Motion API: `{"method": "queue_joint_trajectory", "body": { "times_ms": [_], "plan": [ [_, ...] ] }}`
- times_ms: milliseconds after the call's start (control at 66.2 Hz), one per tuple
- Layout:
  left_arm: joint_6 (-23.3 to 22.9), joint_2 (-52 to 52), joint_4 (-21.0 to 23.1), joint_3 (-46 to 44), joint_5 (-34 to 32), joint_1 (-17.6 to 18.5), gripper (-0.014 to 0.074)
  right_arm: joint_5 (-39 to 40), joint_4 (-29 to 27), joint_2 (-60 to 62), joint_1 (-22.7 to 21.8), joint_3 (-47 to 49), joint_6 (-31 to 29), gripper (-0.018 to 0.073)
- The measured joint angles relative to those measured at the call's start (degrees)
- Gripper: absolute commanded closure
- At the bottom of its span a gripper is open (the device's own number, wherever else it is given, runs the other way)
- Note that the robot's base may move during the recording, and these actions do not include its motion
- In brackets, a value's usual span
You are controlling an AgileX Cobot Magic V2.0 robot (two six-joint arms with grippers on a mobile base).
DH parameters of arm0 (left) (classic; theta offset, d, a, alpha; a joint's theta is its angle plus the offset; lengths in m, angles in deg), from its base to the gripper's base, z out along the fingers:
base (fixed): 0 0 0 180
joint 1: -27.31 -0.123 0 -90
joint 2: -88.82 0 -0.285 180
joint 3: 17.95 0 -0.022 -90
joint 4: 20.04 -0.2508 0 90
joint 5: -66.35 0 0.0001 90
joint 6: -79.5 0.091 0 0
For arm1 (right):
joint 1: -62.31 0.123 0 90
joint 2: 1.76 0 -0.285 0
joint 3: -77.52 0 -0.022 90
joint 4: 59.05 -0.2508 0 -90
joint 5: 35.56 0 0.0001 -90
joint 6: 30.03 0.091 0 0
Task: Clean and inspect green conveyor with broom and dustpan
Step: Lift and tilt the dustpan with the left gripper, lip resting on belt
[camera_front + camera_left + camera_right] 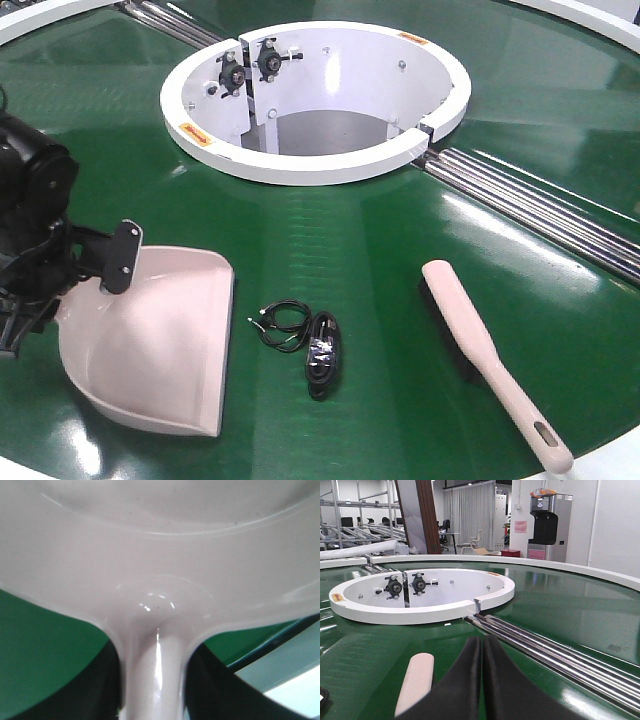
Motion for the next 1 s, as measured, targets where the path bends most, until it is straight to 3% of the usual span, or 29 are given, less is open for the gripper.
{"method": "queue_joint_trajectory", "body": {
  "times_ms": [997],
  "plan": [
    [-0.2,-2.4,-0.3,-0.2,-0.1,0.9,0.0604,0.0,0.0,0.0,0.0,0.0,0.0,0.0568]
  ]
}}
